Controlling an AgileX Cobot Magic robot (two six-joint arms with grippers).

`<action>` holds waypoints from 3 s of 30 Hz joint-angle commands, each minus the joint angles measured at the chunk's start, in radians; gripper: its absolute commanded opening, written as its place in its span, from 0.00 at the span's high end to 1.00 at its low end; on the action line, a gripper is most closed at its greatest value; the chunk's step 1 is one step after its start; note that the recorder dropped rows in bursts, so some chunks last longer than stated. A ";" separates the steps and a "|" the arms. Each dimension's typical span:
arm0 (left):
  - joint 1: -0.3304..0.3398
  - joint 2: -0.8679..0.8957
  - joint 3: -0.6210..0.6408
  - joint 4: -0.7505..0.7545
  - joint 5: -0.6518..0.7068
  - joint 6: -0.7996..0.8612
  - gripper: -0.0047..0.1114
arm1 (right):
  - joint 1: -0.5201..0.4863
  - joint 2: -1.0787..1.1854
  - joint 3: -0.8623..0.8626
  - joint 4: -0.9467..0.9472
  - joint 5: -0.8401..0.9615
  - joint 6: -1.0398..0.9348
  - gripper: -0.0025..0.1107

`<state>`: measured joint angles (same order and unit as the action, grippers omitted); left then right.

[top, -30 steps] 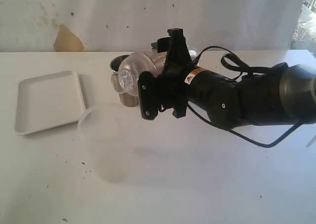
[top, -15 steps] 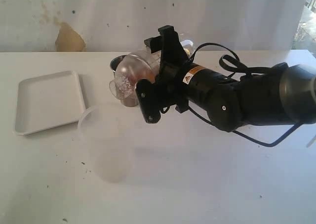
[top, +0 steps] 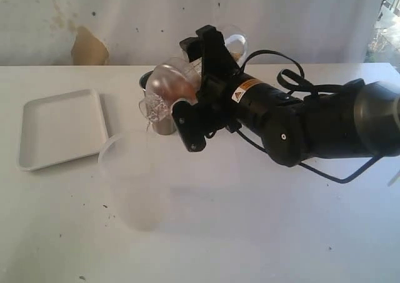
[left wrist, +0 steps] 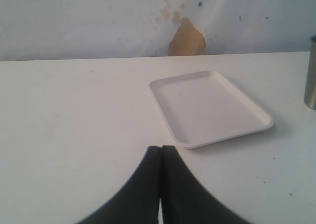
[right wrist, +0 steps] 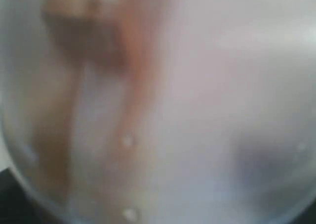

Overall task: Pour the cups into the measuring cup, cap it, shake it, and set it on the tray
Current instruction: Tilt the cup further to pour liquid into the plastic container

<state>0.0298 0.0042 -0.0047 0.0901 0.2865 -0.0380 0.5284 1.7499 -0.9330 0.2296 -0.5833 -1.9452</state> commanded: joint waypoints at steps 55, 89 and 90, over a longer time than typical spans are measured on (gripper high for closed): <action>0.000 -0.004 0.005 -0.005 -0.006 -0.002 0.96 | -0.002 -0.013 -0.013 -0.094 -0.188 -0.186 0.98; 0.000 -0.004 0.005 -0.005 -0.006 -0.002 0.96 | -0.002 -0.013 -0.013 -0.168 -0.237 -0.190 0.98; 0.000 -0.004 0.005 -0.005 -0.006 -0.002 0.96 | -0.002 -0.013 -0.013 -0.177 -0.237 -0.190 0.98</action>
<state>0.0298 0.0042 -0.0047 0.0901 0.2865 -0.0380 0.5284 1.7499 -0.9339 0.0662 -0.7586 -2.1176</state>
